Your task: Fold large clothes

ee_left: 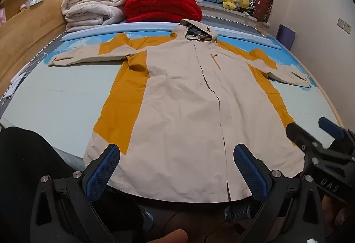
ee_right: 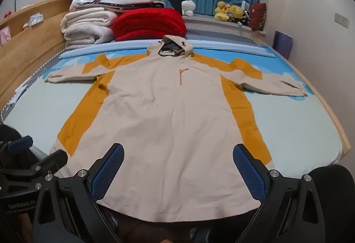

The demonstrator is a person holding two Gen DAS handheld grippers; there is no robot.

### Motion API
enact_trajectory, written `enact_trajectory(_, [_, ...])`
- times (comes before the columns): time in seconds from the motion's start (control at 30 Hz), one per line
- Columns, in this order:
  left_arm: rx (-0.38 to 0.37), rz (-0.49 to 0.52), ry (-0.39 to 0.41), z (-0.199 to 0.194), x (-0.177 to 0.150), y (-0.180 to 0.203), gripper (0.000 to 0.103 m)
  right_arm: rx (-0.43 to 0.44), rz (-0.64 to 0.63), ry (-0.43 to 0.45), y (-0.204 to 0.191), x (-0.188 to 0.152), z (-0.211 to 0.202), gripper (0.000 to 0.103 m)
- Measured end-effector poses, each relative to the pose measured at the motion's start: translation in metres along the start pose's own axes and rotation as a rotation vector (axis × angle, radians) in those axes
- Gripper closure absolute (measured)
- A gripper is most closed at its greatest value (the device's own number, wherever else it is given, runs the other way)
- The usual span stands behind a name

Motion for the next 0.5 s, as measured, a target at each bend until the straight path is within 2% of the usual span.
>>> enact_trajectory(0.1, [0.005, 0.000, -0.004, 0.001, 0.001, 0.002, 0.001, -0.002, -0.022, 0.008, -0.002, -0.002, 0.001, 0.014])
enact_trajectory(0.17, [-0.015, -0.023, -0.011, 0.002, 0.002, -0.005, 0.001, -0.024, -0.066, 0.023, -0.015, -0.009, -0.002, 0.014])
enact_trajectory(0.23, [-0.013, -0.021, -0.017, 0.003, 0.003, -0.006, 0.001, -0.004, -0.070, -0.011, -0.011, -0.005, 0.007, 0.014])
enact_trajectory(0.3, [-0.013, -0.019, -0.016, 0.006, -0.002, -0.004, 0.001, -0.006, -0.078, -0.006, -0.022, -0.010, 0.000, 0.014])
enact_trajectory(0.5, [-0.016, -0.015, -0.016, 0.007, -0.003, -0.005, 0.001, 0.012, -0.064, -0.024, -0.014, -0.009, 0.010, 0.014])
Point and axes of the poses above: each gripper's, at about its wrist camera, not at the fingertips, and z roughly the way its jaws point, y to its right, x to its top, the point moved 2 cm from there along z, roughly the way its jaws point, and after that the axes turned 1 degree about -z, right-handed, at the moved point
